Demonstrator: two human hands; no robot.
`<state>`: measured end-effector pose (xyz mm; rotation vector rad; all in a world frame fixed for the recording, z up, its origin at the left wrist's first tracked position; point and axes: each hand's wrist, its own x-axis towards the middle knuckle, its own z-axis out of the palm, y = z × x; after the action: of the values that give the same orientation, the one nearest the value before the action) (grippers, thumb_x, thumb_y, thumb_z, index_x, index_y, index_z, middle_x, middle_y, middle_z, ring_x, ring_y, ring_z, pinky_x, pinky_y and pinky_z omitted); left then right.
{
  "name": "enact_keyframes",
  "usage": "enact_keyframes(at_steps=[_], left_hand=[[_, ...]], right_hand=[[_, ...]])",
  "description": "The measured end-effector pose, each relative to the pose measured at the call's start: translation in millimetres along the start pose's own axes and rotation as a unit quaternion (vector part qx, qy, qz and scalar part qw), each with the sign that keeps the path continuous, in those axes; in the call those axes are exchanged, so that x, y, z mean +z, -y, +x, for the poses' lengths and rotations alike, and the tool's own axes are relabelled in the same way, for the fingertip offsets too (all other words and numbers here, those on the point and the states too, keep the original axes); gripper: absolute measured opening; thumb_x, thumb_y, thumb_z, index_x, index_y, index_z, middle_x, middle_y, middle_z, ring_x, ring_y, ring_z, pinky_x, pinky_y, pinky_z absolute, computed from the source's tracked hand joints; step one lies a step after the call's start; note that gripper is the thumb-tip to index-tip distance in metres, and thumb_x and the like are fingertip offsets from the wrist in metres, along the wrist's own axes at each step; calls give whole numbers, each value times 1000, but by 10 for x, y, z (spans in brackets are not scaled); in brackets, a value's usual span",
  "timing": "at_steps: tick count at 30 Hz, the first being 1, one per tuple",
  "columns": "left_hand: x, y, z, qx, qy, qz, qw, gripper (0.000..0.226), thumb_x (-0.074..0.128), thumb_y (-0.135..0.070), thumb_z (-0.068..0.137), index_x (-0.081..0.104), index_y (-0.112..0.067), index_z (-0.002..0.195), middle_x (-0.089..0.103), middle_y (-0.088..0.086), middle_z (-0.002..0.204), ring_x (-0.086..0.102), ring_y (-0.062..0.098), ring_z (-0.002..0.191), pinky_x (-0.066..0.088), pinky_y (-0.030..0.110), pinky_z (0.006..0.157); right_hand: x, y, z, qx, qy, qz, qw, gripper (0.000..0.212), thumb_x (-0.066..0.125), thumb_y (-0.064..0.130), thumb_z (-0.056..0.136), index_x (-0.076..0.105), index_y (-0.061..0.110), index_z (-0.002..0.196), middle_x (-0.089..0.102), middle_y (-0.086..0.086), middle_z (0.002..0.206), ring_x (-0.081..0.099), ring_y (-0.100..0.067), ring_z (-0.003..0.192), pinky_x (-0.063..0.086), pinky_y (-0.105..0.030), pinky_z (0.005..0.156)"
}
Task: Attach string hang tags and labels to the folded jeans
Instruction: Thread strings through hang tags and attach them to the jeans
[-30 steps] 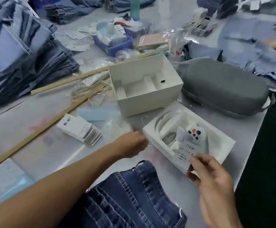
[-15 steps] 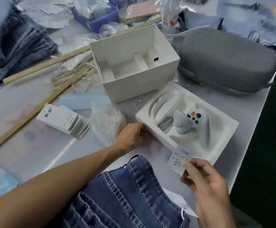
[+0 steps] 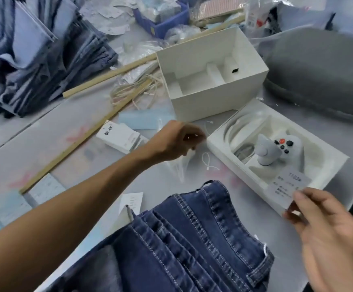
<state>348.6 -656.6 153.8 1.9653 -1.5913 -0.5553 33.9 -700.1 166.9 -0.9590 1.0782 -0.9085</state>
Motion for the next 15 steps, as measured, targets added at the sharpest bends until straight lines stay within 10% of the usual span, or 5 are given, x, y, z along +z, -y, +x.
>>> enact_keyframes(at_steps=[5,9,15], left_hand=[[-618,863,-642,-261,-283,82,919,11,70,-18,92,74,-13,102,71,0,84,64,16,74,49,24,70],[-513,1465,-847,-361,-101,134,918,48,75,-35,91,64,-9,130,60,10,137,54,28,126,40,34,102],[-472,1549,-830,-330,-40,213,919,50,72,-58,84,65,-24,121,60,0,128,52,23,121,48,37,89]], right_hand=[[176,-13,38,-15,5,-35,999,27,57,-2,95,61,19,80,64,11,56,60,-2,52,54,-11,55],[319,-61,-27,-18,28,-25,999,24,56,-6,94,60,13,80,62,6,53,58,-4,48,55,-14,54],[579,-33,-69,-28,63,1,998,40,59,-4,88,74,24,64,64,2,55,60,-6,50,57,-17,55]])
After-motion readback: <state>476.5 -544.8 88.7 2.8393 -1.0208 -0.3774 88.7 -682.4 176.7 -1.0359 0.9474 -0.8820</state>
